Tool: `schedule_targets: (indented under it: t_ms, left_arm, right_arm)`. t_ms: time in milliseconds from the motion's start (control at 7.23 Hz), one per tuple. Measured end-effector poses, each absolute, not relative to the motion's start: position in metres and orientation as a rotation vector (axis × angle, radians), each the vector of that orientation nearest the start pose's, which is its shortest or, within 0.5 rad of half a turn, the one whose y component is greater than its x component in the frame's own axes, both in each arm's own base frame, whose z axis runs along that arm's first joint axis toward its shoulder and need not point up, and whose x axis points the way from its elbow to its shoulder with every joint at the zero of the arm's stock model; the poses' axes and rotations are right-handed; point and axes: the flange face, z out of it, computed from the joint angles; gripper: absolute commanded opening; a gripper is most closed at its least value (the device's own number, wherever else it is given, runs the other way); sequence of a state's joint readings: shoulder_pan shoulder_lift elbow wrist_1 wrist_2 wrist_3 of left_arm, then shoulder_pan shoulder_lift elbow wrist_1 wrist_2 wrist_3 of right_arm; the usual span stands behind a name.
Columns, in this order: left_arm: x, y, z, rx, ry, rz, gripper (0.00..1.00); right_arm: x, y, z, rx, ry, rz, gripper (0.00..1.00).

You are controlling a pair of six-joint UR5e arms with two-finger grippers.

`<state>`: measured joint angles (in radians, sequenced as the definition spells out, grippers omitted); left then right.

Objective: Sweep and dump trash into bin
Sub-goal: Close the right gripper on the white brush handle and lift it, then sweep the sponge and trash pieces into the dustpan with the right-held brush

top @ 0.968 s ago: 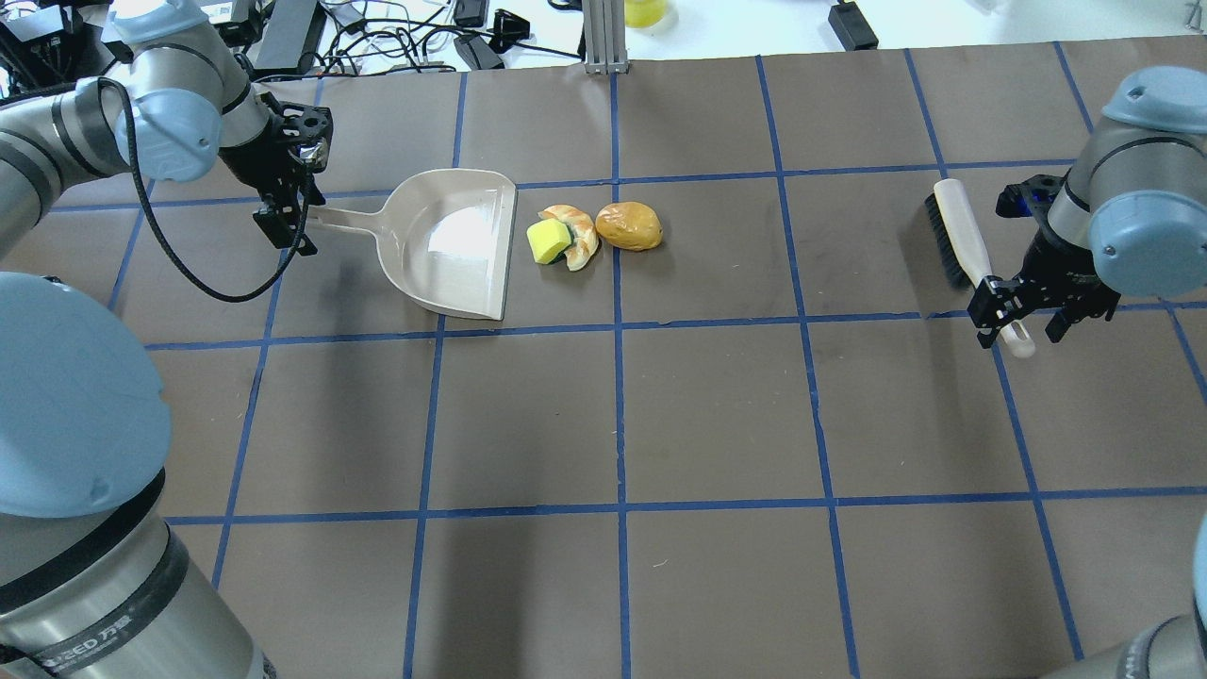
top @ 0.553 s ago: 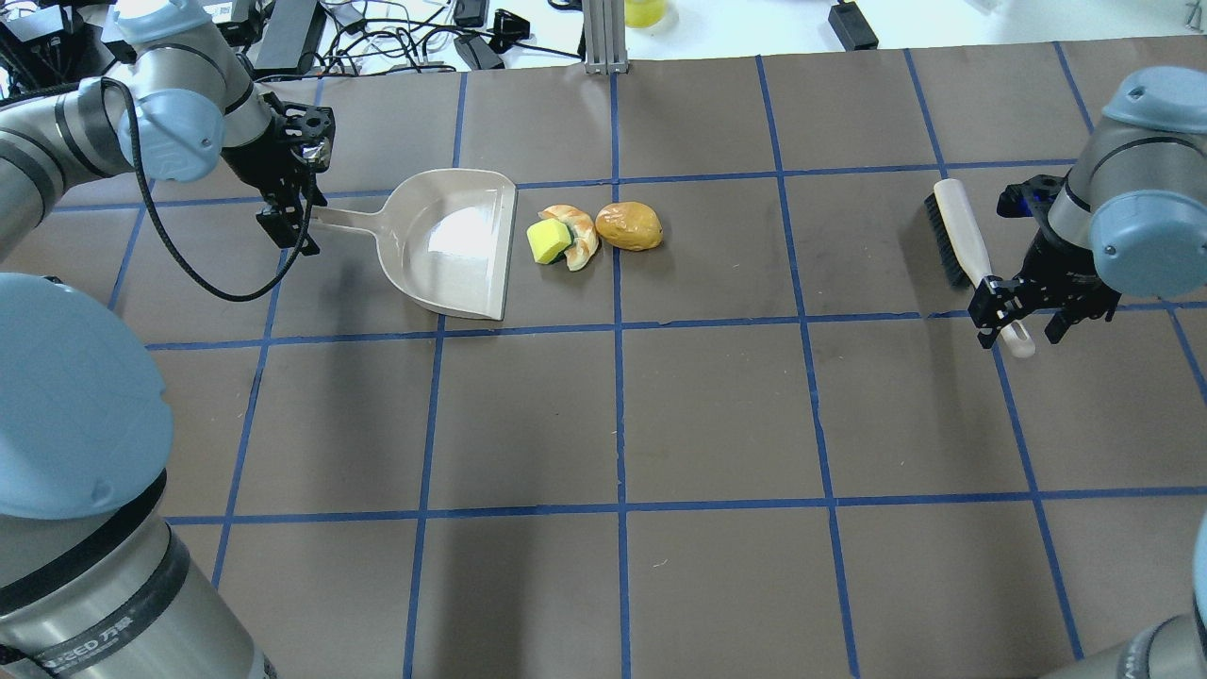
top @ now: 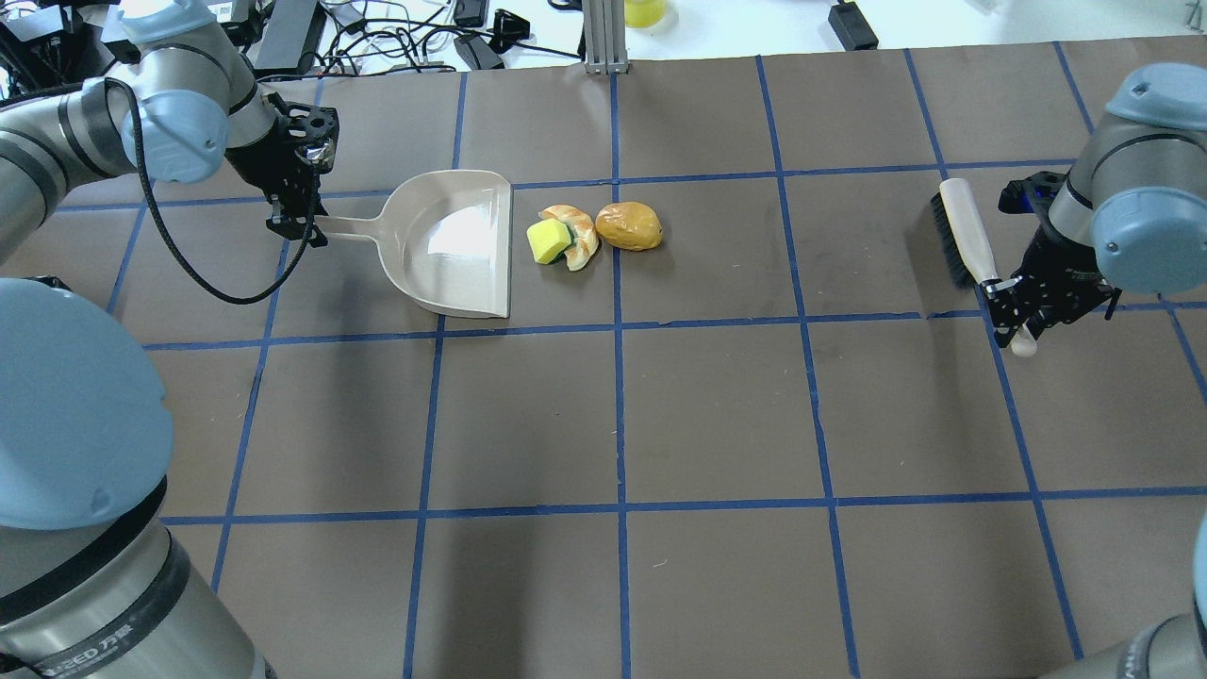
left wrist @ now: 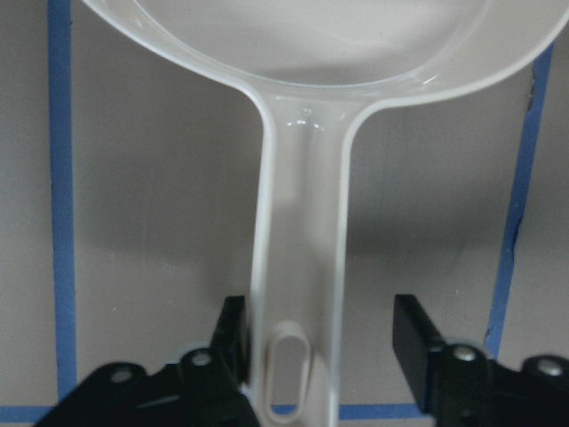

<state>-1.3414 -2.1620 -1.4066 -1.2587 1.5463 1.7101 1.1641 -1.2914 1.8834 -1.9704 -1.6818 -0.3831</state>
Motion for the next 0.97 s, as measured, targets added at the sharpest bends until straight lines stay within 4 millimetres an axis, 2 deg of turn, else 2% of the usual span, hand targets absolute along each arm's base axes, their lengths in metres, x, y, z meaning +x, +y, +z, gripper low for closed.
schedule_targets:
  t_ms: [138,277,415,691,830,968]
  left_arm:
    - [0.022,-0.694,0.244,2.193,2.396,0.071,0.00]
    - [0.021,-0.694,0.244,2.196,2.393,0.072,0.00]
    - [0.020,-0.694,0.244,2.197,2.392,0.073,0.00]
    - [0.018,-0.694,0.244,2.200,2.391,0.076,0.00]
    - [0.018,-0.694,0.243,2.200,2.391,0.079,0.00]
    - [0.018,-0.693,0.242,2.198,2.394,0.081,0.00]
  right_arm:
    - [-0.089,-0.528,0.243,0.030,3.160,0.333,0.00]
    - [-0.073,-0.529,0.254,0.001,3.174,0.328,0.00]
    - [-0.039,-0.529,0.266,-0.049,3.204,0.355,0.00]
    - [0.062,-0.521,0.287,-0.038,3.283,0.420,0.00]
    - [0.117,-0.512,0.292,0.002,3.318,0.406,0.00]
    - [0.168,-0.500,0.288,0.036,3.346,0.388,0.00]
